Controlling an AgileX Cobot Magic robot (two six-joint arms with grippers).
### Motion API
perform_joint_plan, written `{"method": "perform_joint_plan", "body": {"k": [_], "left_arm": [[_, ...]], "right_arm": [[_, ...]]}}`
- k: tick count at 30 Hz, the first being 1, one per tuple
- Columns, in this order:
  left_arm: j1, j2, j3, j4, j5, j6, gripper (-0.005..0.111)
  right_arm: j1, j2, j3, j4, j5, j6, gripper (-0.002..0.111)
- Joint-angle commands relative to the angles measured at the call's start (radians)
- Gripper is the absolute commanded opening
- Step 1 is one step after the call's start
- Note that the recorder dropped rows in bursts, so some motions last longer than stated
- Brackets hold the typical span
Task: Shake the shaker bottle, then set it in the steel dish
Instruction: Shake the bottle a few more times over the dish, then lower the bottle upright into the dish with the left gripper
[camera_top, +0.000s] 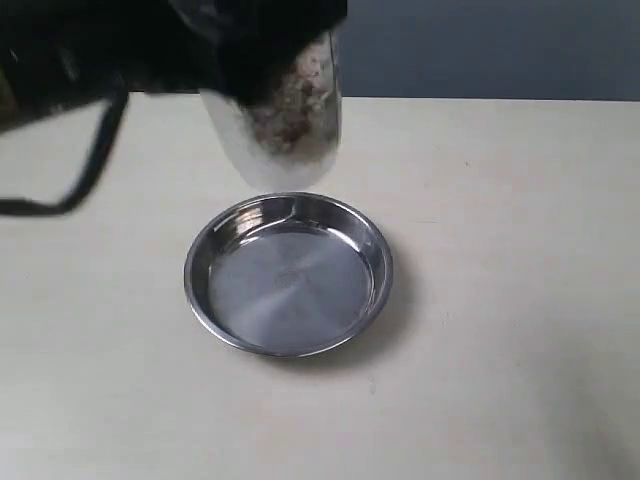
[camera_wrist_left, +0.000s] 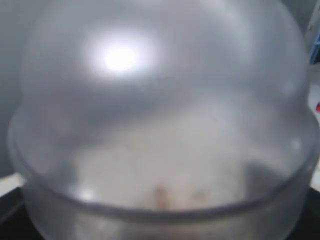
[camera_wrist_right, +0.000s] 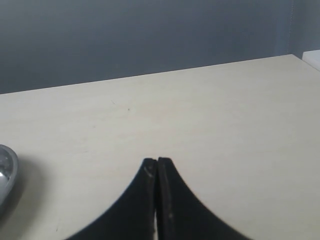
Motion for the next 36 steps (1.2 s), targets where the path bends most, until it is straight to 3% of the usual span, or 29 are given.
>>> {"method": "perform_joint_plan", "body": {"k": [1, 4, 8, 10, 12, 16, 24, 32, 36], "left_arm": [[-0.003, 0.089, 0.093, -0.007, -0.049, 0.033, 0.0], [-0.003, 0.106, 0.115, -0.073, -0.196, 0.249, 0.0], [-0.001, 0.193, 0.188, -0.487, -0.348, 0.534, 0.0], [-0.001, 0.25, 0.23, -0.569, -0.496, 0.622, 0.0], [-0.001, 0.309, 0.256, -0.584, -0.622, 0.667, 0.0], [-0.001, 0.409, 0.259, -0.585, -0.731, 0.684, 0.0], [-0.001, 0.581, 0.259, -0.69, -0.825, 0.732, 0.0], [-0.001, 0.753, 0.259, -0.783, -1.014, 0.799, 0.0], [-0.001, 0.821, 0.259, -0.779, -1.014, 0.801, 0.0]], "right_arm": [[-0.003, -0.005, 0.001, -0.003, -0.01, -0.002, -0.001], [-0.003, -0.005, 0.001, -0.003, -0.01, -0.002, -0.001], [-0.003, -0.005, 0.001, -0.003, -0.01, -0.002, -0.001], [-0.003, -0.005, 0.001, -0.003, -0.01, -0.002, -0.001], [-0.003, -0.005, 0.001, -0.003, -0.01, -0.002, -0.001], [-0.003, -0.005, 0.001, -0.003, -0.01, -0.002, -0.001], [-0.003, -0.005, 0.001, -0.003, -0.01, -0.002, -0.001], [-0.003, -0.005, 0.001, -0.003, -0.01, -0.002, -0.001], [-0.003, -0.005, 0.001, -0.003, -0.01, -0.002, -0.001]]}}
